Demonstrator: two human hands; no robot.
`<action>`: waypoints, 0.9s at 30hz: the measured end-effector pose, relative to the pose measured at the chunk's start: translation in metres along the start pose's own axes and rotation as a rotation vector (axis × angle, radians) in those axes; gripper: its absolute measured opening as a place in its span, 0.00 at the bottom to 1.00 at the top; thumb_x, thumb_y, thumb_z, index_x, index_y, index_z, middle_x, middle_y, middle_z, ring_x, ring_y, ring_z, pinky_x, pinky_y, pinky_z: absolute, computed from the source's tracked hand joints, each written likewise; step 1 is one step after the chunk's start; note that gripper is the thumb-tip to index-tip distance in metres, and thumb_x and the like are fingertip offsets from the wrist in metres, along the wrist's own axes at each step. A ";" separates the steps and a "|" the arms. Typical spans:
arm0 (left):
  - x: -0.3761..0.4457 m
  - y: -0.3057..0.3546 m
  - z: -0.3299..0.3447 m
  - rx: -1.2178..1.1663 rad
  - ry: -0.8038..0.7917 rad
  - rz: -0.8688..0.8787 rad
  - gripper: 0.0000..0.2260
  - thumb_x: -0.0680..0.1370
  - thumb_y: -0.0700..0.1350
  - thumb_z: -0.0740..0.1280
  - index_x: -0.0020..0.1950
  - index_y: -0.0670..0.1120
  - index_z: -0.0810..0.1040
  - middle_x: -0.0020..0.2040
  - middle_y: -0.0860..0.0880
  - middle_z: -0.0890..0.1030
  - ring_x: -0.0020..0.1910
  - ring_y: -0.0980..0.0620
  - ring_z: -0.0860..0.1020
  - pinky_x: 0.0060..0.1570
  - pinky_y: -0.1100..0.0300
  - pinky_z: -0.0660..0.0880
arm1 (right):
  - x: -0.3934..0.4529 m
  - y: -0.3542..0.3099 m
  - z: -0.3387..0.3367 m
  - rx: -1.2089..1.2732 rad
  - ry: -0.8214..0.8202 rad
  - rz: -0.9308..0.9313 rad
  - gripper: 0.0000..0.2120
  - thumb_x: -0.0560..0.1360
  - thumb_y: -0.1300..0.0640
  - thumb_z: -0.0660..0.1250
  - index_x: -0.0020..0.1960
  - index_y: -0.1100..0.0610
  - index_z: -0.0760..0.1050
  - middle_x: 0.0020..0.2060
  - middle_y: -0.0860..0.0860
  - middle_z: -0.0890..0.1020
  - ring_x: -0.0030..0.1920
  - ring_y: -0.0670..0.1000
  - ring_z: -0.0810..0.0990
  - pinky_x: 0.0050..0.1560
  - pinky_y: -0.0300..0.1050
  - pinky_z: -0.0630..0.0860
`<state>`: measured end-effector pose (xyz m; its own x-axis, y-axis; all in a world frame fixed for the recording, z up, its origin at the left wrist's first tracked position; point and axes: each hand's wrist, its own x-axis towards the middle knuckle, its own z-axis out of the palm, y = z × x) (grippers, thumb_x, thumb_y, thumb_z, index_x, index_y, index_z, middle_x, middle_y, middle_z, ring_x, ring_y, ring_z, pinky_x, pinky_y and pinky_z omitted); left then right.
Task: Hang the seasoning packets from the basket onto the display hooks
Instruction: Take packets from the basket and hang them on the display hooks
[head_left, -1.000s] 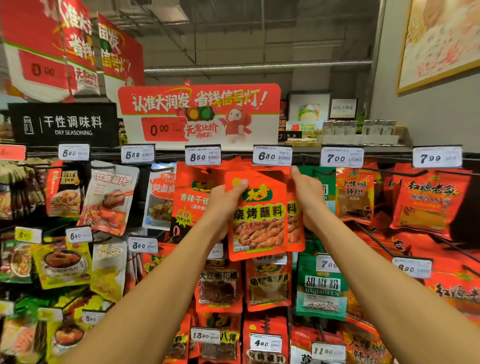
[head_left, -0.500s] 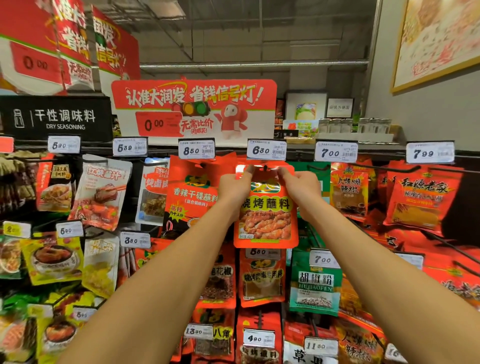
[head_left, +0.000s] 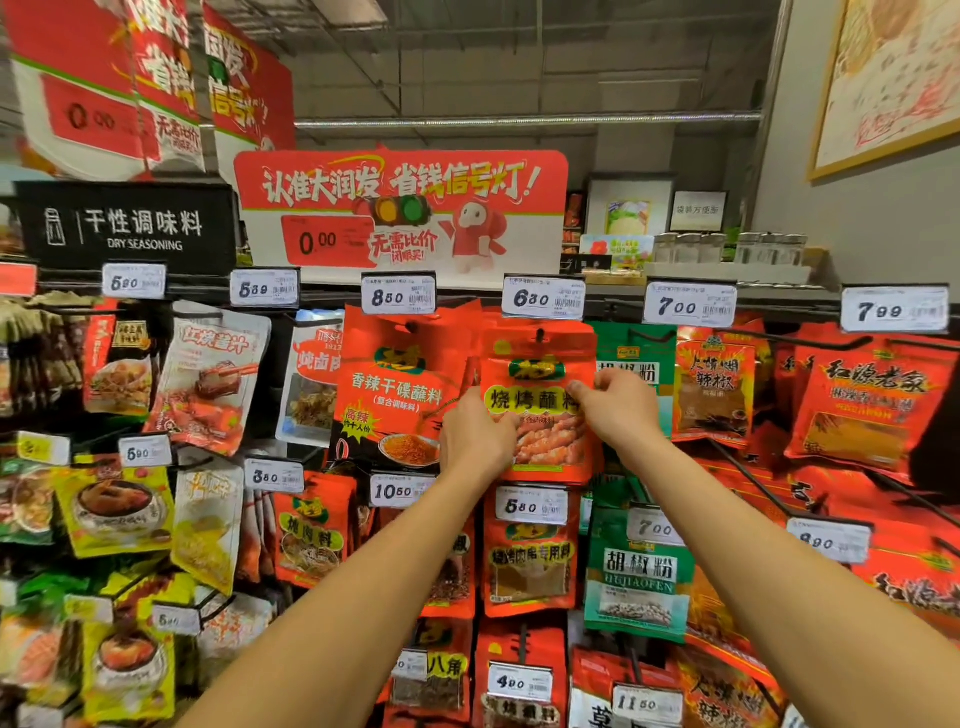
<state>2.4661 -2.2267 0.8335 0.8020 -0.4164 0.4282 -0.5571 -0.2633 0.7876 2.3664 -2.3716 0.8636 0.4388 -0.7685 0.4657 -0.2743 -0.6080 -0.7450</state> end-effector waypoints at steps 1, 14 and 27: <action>0.005 0.003 0.002 0.011 0.028 -0.031 0.14 0.78 0.49 0.69 0.62 0.47 0.78 0.56 0.45 0.83 0.57 0.40 0.80 0.55 0.48 0.77 | 0.004 0.000 0.003 -0.019 -0.008 0.032 0.16 0.76 0.43 0.70 0.39 0.53 0.72 0.39 0.53 0.80 0.44 0.57 0.78 0.46 0.51 0.74; 0.014 0.008 0.005 -0.055 0.012 -0.139 0.08 0.77 0.46 0.69 0.54 0.45 0.83 0.52 0.43 0.85 0.54 0.39 0.81 0.52 0.50 0.79 | -0.001 0.006 0.005 0.022 0.033 0.085 0.13 0.79 0.45 0.68 0.51 0.56 0.78 0.50 0.56 0.84 0.53 0.60 0.82 0.58 0.54 0.78; -0.051 -0.032 -0.063 -0.488 -0.111 -0.056 0.06 0.80 0.45 0.67 0.49 0.49 0.84 0.43 0.48 0.87 0.41 0.50 0.86 0.46 0.53 0.82 | -0.104 0.039 -0.036 0.555 -0.078 0.136 0.09 0.80 0.62 0.67 0.41 0.58 0.81 0.32 0.57 0.84 0.30 0.52 0.83 0.29 0.42 0.79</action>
<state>2.4566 -2.1420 0.8141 0.7853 -0.5106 0.3503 -0.3269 0.1385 0.9348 2.2793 -2.3226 0.8037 0.4984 -0.8029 0.3270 0.1483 -0.2927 -0.9446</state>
